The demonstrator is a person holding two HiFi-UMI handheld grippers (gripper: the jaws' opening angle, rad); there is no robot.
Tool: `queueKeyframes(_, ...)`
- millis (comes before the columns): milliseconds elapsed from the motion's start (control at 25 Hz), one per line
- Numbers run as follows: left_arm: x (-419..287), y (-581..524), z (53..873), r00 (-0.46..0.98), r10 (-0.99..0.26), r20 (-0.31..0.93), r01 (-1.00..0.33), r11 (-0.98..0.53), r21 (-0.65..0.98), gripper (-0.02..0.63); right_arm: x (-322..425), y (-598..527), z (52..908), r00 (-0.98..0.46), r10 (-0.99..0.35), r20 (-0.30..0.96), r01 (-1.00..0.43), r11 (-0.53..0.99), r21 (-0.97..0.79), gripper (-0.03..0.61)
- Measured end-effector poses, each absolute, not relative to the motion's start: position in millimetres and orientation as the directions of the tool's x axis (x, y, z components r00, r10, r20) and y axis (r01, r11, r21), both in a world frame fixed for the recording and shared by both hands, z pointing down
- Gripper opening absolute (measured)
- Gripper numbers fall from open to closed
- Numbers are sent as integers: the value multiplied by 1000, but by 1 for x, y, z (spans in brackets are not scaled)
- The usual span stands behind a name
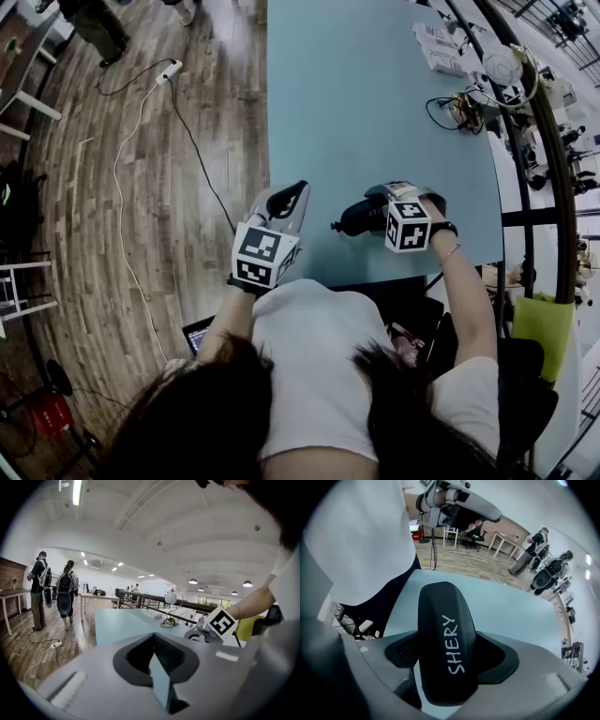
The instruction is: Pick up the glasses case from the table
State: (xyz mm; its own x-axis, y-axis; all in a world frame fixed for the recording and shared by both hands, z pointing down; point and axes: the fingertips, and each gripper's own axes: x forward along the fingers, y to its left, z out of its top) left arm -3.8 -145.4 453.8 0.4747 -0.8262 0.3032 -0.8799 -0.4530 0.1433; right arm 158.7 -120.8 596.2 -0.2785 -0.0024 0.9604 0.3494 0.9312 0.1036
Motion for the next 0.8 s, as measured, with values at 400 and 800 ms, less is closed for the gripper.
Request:
queueKeyframes(400,14,-153,446,524,-801,292,-851,-509,132,57,181,-136,534,-530,-156,834,-44,987,157,348)
queueKeyframes(800,23,-156,447,533,-794,292,-845,-518,132,57,204,-153,474,-690,-434,580,-442,886,137,348)
